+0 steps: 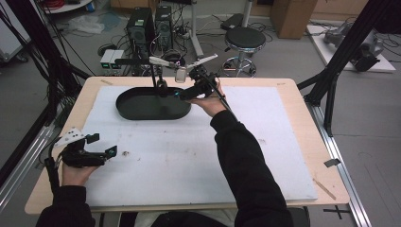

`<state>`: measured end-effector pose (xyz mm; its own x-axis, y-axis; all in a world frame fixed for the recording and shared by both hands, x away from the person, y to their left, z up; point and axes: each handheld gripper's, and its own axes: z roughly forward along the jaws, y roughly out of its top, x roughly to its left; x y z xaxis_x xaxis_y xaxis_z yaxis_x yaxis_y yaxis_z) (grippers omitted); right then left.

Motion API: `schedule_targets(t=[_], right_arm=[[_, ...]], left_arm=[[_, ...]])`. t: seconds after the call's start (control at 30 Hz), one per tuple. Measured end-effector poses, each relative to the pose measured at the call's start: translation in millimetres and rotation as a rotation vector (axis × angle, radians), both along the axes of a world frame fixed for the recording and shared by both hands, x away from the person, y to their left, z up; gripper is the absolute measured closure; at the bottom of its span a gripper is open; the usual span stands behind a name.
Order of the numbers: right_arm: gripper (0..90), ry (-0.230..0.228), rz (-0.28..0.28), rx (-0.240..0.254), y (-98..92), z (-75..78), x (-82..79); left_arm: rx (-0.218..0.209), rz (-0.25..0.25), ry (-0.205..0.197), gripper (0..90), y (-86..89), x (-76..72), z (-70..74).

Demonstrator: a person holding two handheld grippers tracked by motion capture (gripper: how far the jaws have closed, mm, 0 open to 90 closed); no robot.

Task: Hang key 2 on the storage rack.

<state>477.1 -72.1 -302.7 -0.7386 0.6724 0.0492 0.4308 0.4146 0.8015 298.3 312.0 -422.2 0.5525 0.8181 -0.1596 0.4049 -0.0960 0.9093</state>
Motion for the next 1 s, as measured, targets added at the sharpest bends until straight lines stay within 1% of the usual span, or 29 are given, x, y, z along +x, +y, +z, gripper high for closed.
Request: schedule_targets(t=[0.07, 0.17, 0.23, 0.27, 0.33, 0.4, 0.47, 0.9, 1.0], right_arm=[[1.6, 0.005, 0.003, 0.013, -6.2, -0.7, -2.4], [1.6, 0.015, 0.009, 0.014, -14.0, -3.0, -6.0], [0.8, 0.022, 0.009, -0.003, -18.7, -4.2, -8.4], [0.8, 0.015, 0.01, -0.003, -22.1, -4.4, -10.5], [0.8, 0.018, 0.007, 0.012, -28.0, -4.3, -14.3], [0.8, 0.011, 0.005, 0.017, -34.2, -4.7, -18.5], [0.8, 0.012, 0.001, 0.021, -39.6, -5.3, -22.1], [0.8, -0.024, -0.038, 0.043, -82.9, -11.6, -49.0], [0.8, -0.011, -0.05, 0.057, -92.0, -13.8, -53.9]], left_arm=[[0.003, 0.0, 0.003, 2.6, 0.4, 0.0, 0.1], [0.004, 0.0, 0.002, 2.6, -0.1, 0.0, -0.1], [0.005, 0.0, 0.005, 2.6, -0.2, 0.0, 0.0], [0.005, 0.0, 0.004, 2.6, -0.2, -0.1, 0.0], [0.008, -0.001, 0.005, 2.6, -0.2, -0.1, 0.0], [0.007, 0.0, 0.006, 2.6, -0.4, -0.2, 0.0], [0.01, 0.0, 0.005, 2.6, -0.4, -0.3, 0.0], [0.017, -0.003, 0.007, 2.6, -1.0, -0.7, 0.1], [0.02, -0.004, 0.008, 2.6, -1.1, -0.7, 0.1]])
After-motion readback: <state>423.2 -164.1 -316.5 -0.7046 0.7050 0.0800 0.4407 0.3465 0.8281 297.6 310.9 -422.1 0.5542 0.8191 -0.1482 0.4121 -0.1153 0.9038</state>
